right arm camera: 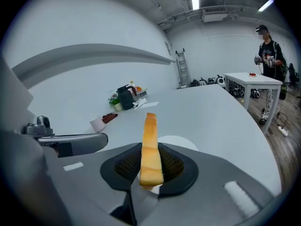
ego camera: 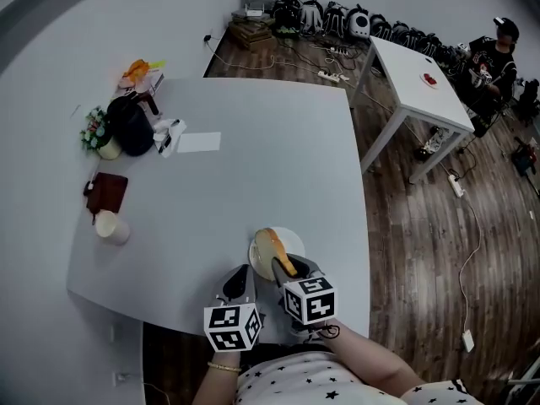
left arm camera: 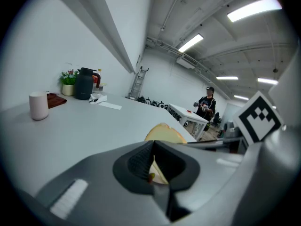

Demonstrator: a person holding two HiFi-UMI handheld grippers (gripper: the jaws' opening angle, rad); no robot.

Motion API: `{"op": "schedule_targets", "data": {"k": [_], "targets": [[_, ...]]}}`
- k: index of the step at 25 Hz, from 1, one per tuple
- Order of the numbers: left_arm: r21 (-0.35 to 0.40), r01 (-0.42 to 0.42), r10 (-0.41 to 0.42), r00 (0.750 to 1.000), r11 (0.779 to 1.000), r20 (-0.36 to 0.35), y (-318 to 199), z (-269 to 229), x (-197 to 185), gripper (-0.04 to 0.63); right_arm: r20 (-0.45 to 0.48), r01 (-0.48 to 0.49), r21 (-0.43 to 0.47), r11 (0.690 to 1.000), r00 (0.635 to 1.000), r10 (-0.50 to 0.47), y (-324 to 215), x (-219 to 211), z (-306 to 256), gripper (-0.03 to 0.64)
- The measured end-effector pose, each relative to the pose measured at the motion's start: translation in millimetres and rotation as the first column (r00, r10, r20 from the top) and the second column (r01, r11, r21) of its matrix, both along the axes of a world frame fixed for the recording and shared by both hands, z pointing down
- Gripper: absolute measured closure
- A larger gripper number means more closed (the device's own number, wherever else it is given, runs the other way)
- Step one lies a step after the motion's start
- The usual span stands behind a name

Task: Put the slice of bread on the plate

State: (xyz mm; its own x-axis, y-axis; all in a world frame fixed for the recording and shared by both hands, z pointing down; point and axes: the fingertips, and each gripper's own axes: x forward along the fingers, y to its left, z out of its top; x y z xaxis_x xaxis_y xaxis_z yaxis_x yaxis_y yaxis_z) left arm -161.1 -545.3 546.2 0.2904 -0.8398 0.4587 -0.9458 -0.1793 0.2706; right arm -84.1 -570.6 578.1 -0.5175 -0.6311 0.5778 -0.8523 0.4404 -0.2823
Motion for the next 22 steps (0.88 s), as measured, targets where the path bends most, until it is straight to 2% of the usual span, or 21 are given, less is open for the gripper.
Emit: {"op": "schedule_targets", "data": {"k": [11, 18, 22], "targets": [[-0.017, -0.023, 0.023, 1.0, 1.0, -0.002, -18, 9, -2, 0.588, 0.008, -0.011, -0.05, 0.999, 1.0, 0.012, -15, -1, 10, 0.523], [-0.015, -0.043, 0.043, 0.999, 0.999, 0.011, -22, 8, 0, 0.588, -0.044, -0.038, -0.04, 0.998, 0.998, 0.036, -21, 15, 16, 0.497], [-0.01, -0.052, 0.052, 0.999, 0.999, 0.011, -22, 5, 4, 0.588, -0.119, -0.041, -0.008, 0.999, 0.992, 0.04, -25, 30, 16, 0.458]]}}
